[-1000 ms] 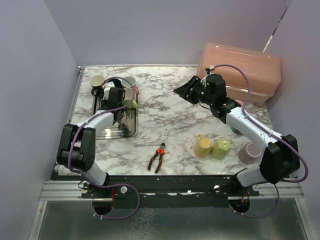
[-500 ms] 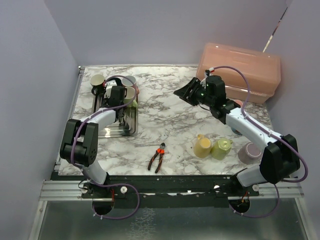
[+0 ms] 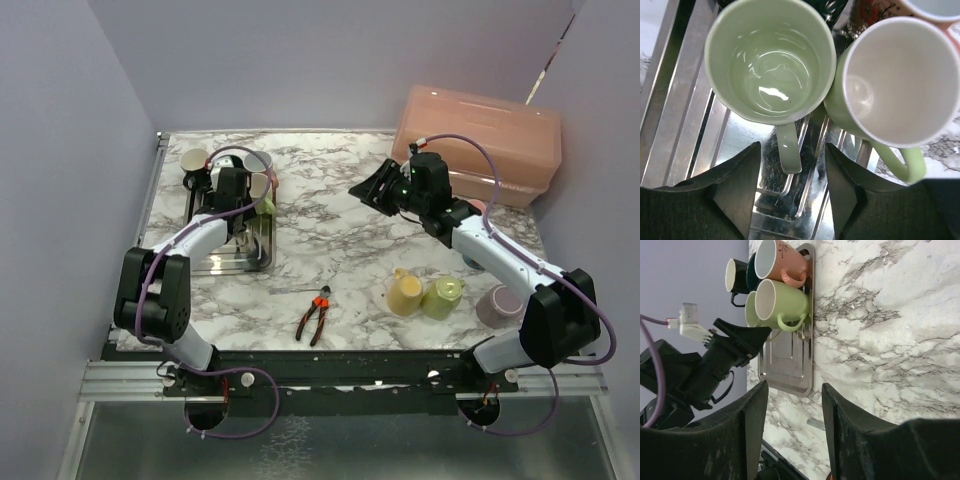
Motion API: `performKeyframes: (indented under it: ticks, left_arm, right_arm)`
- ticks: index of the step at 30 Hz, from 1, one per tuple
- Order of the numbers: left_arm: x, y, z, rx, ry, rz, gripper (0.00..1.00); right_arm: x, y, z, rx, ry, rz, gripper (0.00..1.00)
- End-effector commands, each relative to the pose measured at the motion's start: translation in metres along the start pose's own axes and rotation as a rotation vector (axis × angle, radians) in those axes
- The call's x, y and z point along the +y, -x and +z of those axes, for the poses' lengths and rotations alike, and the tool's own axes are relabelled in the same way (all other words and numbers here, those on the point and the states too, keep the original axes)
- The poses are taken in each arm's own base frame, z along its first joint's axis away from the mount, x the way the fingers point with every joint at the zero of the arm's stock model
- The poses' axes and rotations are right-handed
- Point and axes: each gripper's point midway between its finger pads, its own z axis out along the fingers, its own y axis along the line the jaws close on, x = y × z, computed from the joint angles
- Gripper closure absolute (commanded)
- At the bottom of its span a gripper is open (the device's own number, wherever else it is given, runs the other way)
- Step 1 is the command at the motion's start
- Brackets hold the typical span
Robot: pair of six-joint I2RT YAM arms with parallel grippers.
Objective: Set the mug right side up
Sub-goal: Place the cup on the tray, then pick up the cup at the center of the board.
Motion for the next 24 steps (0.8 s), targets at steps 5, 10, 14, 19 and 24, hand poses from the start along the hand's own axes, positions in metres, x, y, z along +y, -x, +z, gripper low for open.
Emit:
performKeyframes:
  ticks: [5, 10, 14, 19, 24]
  left_arm:
    - [0.001, 0.042, -0.044, -0.079, -0.05, -0.051, 0.4]
    - [-0.005, 0.058, -0.071, -0.119, -0.126, -0.047, 0.25]
    - [-0.014, 0.066, -0.087, -0.14, -0.205, -0.024, 0.03]
    - [-0.027, 0.064, -0.099, -0.133, -0.299, -0.018, 0.01]
    - [-0.035, 0.057, -0.103, -0.122, -0.361, -0.021, 0.01]
  right_arm:
    - [-0.007, 0.02, -0.014, -0.049, -0.113, -0.082, 0.48]
    - [-0.052, 0.039, -0.03, -0.115, -0.382, -0.137, 0.47]
    - [-0.105, 0.057, -0.06, -0.148, -0.691, -0.139, 0.38]
    - [-0.142, 0.079, -0.094, -0.211, -0.886, -0.149, 0.23]
    - [-0.186, 0.096, -0.118, -0.223, -1.01, -0.085, 0.33]
